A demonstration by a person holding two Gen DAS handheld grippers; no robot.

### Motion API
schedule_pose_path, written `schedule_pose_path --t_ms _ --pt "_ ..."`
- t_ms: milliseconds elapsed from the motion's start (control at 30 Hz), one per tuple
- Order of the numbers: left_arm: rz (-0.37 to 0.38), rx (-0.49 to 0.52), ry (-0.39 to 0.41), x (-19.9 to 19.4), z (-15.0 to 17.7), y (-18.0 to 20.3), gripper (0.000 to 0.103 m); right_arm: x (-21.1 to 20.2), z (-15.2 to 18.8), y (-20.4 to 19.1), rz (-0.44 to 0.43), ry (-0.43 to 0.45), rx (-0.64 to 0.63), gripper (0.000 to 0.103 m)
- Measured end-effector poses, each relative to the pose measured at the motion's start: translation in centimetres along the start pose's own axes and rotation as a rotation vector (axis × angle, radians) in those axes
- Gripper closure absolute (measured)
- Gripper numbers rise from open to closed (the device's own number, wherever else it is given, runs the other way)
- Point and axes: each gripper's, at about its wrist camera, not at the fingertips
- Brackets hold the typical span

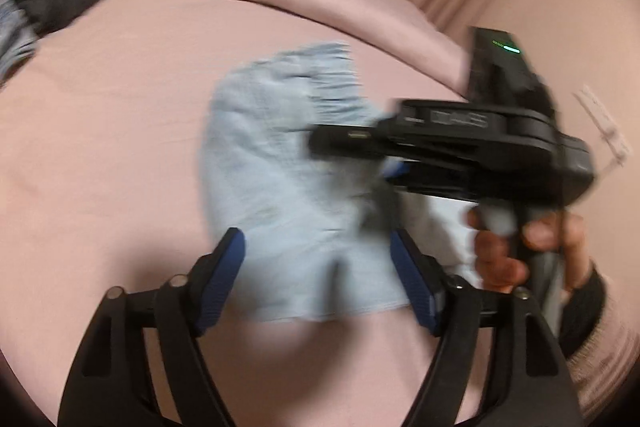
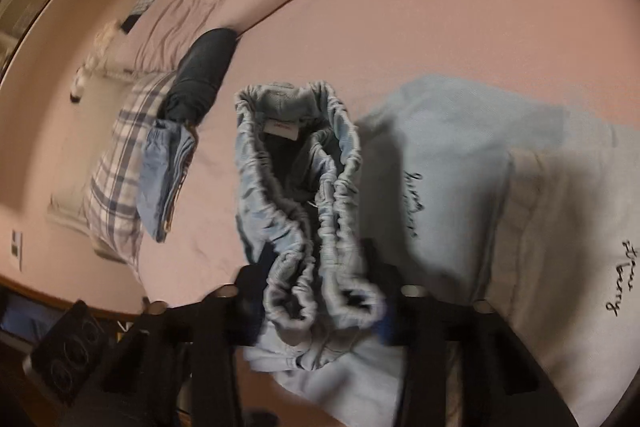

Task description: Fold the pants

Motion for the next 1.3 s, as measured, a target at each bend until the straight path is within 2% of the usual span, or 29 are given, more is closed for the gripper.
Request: schedule_pose_path --t_ms 33,100,233,400,600,700,1000,1100,1200,1300 --pt "-0.036 -0.022 0.008 -0.4 0.2 -0.5 0.023 -0.3 0.0 -0.2 0.009 0.014 -0.010 0.068" --pt "-0.056 -0.048 0.012 -0.9 0.7 -1.8 0.021 -1.1 0.2 -0.4 0.011 0.039 -0.030 0.070" --pt "-0.051 -0.099 0.022 -1.0 0.5 -1.8 0.017 -3.6 0.9 -0.9 0.000 0.096 -0.054 0.070" --pt "-0.032 -0.118 0.040 -0.6 0.0 -1.3 0.002 -7.4 1.9 -0.3 -0.025 0.188 -0.030 0.071" --pt "-0.021 -0.114 0.020 0.4 0.4 0.2 0.002 -12.0 3.8 2.5 -0.011 0.281 0.034 0.071" --pt "0.000 -0.111 0.012 0.9 -0.2 1.0 0.002 -13.3 4.8 4.4 -0.001 0.300 0.089 0.071" --pt "0.028 -0.043 -0.019 2.9 -2.1 4.5 0.002 -13.8 7.3 10.4 0.007 0.311 0.249 0.071" --pt "0.024 0.002 -0.026 4.0 -3.1 6.0 0.002 -14.3 7.9 11.9 0.003 0.335 0.292 0.071" --pt "0.016 0.047 -0.044 5.4 -4.1 7.4 0.002 -14.3 8.2 13.2 0.034 0.332 0.328 0.071" --pt "0.009 0.079 -0.063 7.0 -4.7 8.4 0.002 -14.1 8.3 14.5 0.025 0.325 0.360 0.071"
Point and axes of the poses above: each gripper's, at about its wrist camera, not at the fingertips, and x roughly the way its jaws point, y to its right, z to its underside, and after that the axes turned 11 degrees about -y, right-handed
